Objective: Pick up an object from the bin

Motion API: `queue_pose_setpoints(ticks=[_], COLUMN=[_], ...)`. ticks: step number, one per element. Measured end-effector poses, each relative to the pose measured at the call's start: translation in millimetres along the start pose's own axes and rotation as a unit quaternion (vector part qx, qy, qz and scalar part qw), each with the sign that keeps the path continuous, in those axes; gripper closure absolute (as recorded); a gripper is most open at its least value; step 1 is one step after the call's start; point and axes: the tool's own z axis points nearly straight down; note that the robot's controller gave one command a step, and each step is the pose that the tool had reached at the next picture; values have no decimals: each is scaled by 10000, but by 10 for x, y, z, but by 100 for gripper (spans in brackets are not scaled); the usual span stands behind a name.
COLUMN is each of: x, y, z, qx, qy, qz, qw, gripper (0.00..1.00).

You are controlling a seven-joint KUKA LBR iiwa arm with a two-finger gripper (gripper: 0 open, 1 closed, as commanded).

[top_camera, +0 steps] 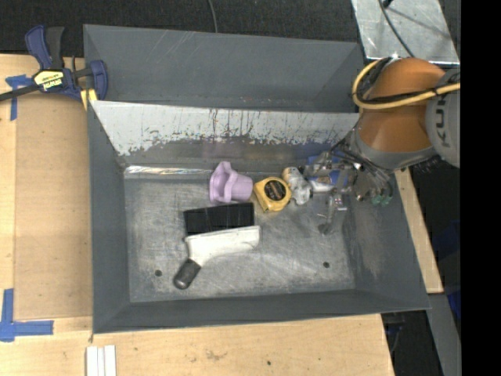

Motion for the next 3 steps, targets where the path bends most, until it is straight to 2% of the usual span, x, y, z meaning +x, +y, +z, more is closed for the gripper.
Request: queue_pose_setpoints(ticks=[1, 2, 3], x=[16, -260, -260], y=[307, 647, 647], z=[106, 463, 463], qx=[-28, 2, 2], qy=[21, -32, -32], qz=[-831, -450, -450], qw=[9965, 9990, 9990], gripper=[0, 100, 100])
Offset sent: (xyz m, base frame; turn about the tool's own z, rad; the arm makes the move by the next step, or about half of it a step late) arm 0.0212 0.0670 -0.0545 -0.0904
